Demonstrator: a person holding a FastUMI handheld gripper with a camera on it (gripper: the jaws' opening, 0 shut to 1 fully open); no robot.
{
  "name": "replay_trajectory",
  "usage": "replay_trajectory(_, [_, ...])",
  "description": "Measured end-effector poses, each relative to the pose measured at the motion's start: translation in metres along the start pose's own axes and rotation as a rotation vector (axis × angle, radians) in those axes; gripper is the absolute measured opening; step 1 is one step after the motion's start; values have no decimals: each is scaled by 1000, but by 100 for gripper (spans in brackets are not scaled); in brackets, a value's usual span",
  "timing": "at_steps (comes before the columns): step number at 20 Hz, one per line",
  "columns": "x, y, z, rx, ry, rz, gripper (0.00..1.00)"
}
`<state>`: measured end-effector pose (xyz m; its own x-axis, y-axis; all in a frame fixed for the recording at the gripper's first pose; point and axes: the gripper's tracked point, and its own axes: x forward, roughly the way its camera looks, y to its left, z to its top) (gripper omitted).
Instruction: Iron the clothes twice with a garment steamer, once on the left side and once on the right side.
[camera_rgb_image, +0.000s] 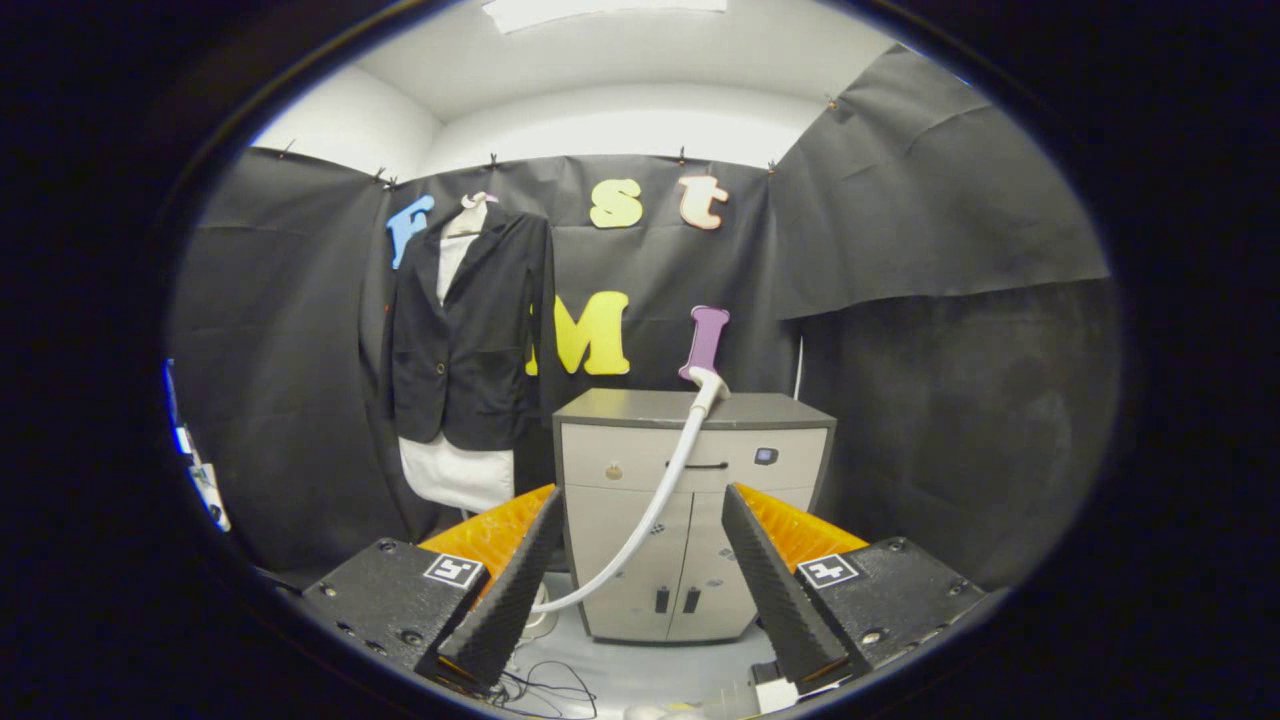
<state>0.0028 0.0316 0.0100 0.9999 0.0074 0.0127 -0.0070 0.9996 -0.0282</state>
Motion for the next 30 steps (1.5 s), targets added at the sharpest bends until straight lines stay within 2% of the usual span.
replay_trajectory(8, [1,10,-6,-10,12,-9,99])
replay_trajectory(14, [37,-20,37,-11,-12,-53,99])
replay_trajectory(19, [122,-64,95,-5,-40,-73,99])
replay_trajectory(24, [240,-102,148,10,-38,-51,99])
replay_trajectory(27, [316,-115,154,20,23,-36,99])
replay_trajectory(30, [381,-121,141,40,122,-8,99])
